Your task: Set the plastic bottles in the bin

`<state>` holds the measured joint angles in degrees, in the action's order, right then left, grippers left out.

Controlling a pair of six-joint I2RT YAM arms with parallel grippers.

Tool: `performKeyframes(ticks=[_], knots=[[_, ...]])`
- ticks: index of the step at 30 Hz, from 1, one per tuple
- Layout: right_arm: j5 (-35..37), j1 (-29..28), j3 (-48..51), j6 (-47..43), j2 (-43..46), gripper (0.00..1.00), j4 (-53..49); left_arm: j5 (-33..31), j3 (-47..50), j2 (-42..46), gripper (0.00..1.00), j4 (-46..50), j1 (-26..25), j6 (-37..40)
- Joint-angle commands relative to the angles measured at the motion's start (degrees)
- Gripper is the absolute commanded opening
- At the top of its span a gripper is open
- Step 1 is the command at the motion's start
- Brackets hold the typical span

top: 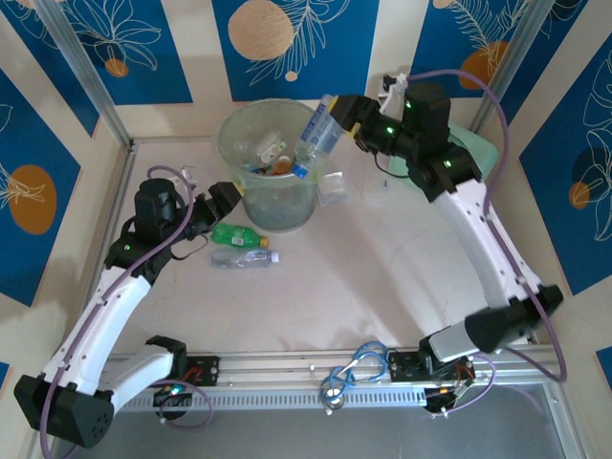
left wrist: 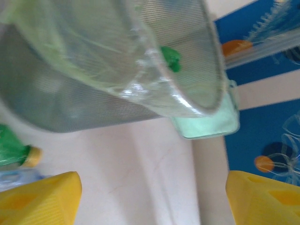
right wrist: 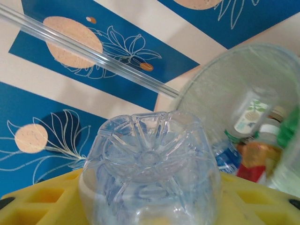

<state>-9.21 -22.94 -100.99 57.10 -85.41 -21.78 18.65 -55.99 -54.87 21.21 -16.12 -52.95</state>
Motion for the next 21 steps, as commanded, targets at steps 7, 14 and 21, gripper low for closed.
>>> performKeyframes(ticks=[7, 14, 21], knots=[[-4.17, 0.82, -22.50, 7.48, -20.71, 0.57, -4.48, -9.26, 1.78, 3.61, 0.82, 17.65, 6.83, -0.13], [-7.07, 0.79, -34.75, 6.00, -31.76, 0.89, -14.77, -8.73, 4.37, 3.57, 0.86, 18.93, 9.83, -1.41], [-4.41, 0.70, -32.68, 2.31, -29.04, 0.91, -16.58, -8.81, 4.57, 2.20, 0.86, 19.35, 10.25, -2.64]])
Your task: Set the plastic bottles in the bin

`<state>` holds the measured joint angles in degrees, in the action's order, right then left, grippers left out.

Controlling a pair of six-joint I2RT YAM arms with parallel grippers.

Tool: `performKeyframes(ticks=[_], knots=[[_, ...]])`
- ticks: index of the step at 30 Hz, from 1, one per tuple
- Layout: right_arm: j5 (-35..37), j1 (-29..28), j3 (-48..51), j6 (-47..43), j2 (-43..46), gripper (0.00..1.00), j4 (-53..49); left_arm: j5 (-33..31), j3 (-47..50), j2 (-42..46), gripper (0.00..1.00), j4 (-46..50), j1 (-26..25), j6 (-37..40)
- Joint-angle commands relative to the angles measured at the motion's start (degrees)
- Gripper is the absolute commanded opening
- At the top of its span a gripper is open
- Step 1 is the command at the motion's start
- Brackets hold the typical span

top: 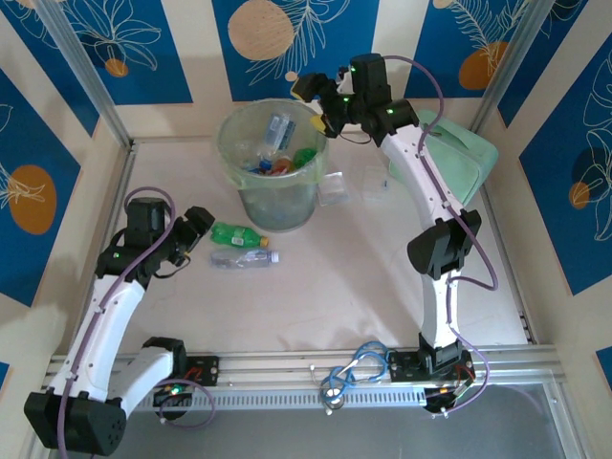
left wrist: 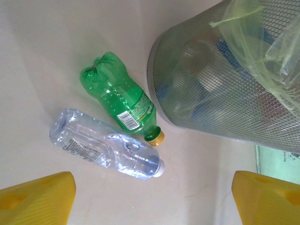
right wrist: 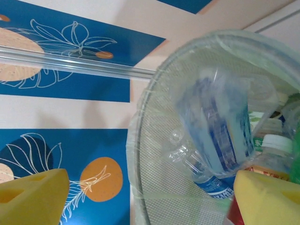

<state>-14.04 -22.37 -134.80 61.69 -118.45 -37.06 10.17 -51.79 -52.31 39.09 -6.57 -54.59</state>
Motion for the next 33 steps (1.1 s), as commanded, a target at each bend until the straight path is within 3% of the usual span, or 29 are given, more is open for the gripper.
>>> performKeyframes(ticks=[1, 14, 22, 28, 33], knots=[[0.98, 0.05, 2.50, -2.76, 5.32, 0.91, -0.86, -0.42, 0.40, -0.46, 0.87, 1.70, 0.77, -1.13], [8.43, -5.51, 21.52, -14.87, 23.83, 0.88, -2.63, 0.85, 6.47, -2.01, 0.85, -0.08, 1.03, -6.23], [15.11, -15.22, 39.08, -24.53, 37.46, 0.89, -2.32, 3.44, 11.75, -6.10, 0.77, -6.37, 1.29, -9.85], [17.30, -19.09, 51.22, -23.31, 43.70, 0.89, -1.96, 5.42, 9.13, -12.37, 0.78, -12.10, 4.87, -11.22], [18.64, -20.65, 56.83, -21.63, 46.57, 0.89, -2.03, 3.29, 3.16, -19.61, 0.76, -13.84, 5.69, -11.33]])
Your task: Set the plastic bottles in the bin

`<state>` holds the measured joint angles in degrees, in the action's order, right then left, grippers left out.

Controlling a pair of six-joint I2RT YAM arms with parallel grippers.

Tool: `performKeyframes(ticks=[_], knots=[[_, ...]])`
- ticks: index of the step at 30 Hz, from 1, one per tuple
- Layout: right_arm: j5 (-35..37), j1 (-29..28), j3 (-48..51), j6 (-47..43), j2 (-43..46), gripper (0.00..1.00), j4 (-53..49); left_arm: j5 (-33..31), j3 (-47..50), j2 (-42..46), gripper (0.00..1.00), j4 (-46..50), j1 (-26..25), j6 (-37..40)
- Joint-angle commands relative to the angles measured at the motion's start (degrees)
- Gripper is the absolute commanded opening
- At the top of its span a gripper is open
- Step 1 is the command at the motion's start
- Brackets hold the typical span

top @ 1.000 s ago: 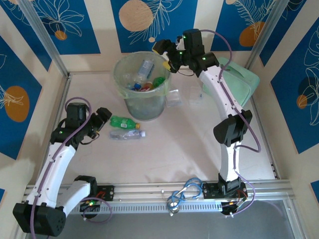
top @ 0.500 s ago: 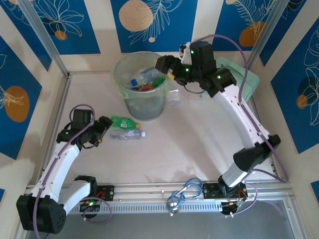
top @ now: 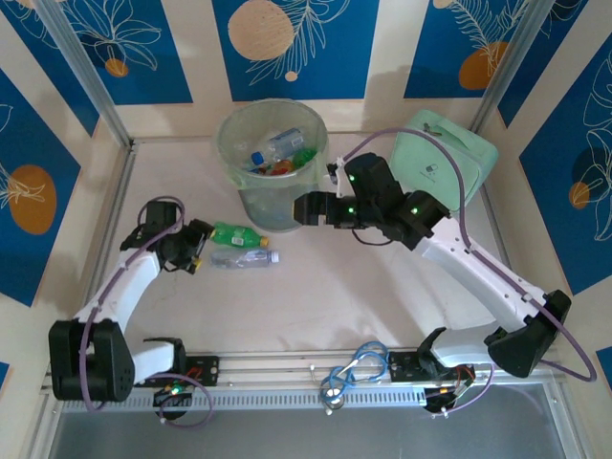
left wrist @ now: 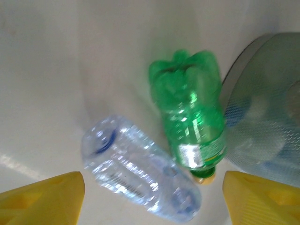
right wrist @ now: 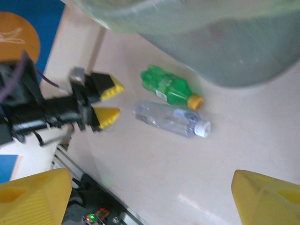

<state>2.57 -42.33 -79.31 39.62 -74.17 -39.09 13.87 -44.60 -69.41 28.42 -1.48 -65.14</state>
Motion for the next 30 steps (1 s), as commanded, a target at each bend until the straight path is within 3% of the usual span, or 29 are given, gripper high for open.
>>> performKeyframes(ticks=[1, 6, 12, 30], knots=[[2.32, -0.81, 1.94, 0.57, 2.65, 0.88, -0.09, -0.94, -4.98, -4.05, 0.76, -3.01, 0.60, -0.91], [3.58, -1.68, 2.40, 0.90, 3.53, 0.88, -0.19, -3.62, -8.83, -9.96, 0.75, -1.06, 0.46, -1.52], [4.17, -3.26, 2.14, 1.11, 2.85, 0.88, 0.28, -2.42, -11.25, -15.88, 0.82, -2.14, -0.10, -2.50], [6.81, -4.95, 2.58, 1.67, 3.41, 0.88, -0.81, -3.62, -15.15, -26.57, 0.83, -3.17, -5.55, -5.82]])
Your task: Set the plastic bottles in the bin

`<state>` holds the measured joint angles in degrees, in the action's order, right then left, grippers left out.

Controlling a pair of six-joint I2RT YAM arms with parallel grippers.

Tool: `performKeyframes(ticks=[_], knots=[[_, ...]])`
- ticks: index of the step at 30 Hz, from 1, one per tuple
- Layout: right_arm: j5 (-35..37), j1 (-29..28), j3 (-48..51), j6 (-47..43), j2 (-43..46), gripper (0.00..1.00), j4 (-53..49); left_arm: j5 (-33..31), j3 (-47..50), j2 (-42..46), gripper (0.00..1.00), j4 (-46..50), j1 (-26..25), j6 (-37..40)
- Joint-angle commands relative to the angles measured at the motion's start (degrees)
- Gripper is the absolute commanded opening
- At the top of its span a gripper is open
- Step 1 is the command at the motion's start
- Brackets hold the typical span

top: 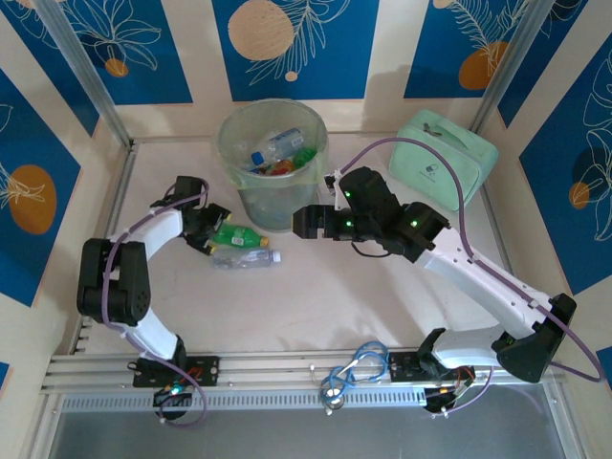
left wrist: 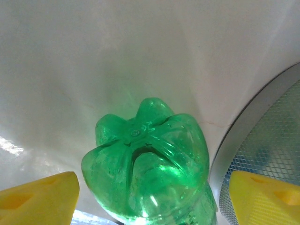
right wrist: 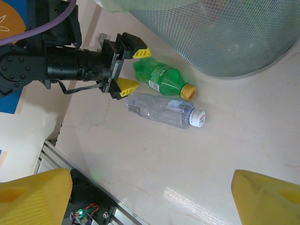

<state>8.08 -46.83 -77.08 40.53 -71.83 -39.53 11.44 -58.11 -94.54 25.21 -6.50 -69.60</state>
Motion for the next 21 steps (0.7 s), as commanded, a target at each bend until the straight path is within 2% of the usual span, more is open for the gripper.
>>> performKeyframes(ticks=[1, 9, 14, 21], knots=[[1.40, -0.46, 0.35, 0.77, 1.13, 0.88, -0.45, -1.49, -1.72, -1.88, 0.83, 0.04, -0.61, -1.35], [2.18, -0.75, 1.03, 1.04, 1.74, 0.88, -0.76, -1.07, -2.77, -5.13, 0.76, 0.19, -1.30, -1.07], [3.38, -0.98, 1.15, 1.21, 2.26, 0.89, -1.07, -1.38, -2.31, -4.01, 0.70, -0.05, -1.41, -0.23], [4.44, -1.25, 1.91, 1.08, 4.36, 0.88, -0.71, 1.87, -2.30, -1.40, 0.61, -2.18, -1.27, 0.37]])
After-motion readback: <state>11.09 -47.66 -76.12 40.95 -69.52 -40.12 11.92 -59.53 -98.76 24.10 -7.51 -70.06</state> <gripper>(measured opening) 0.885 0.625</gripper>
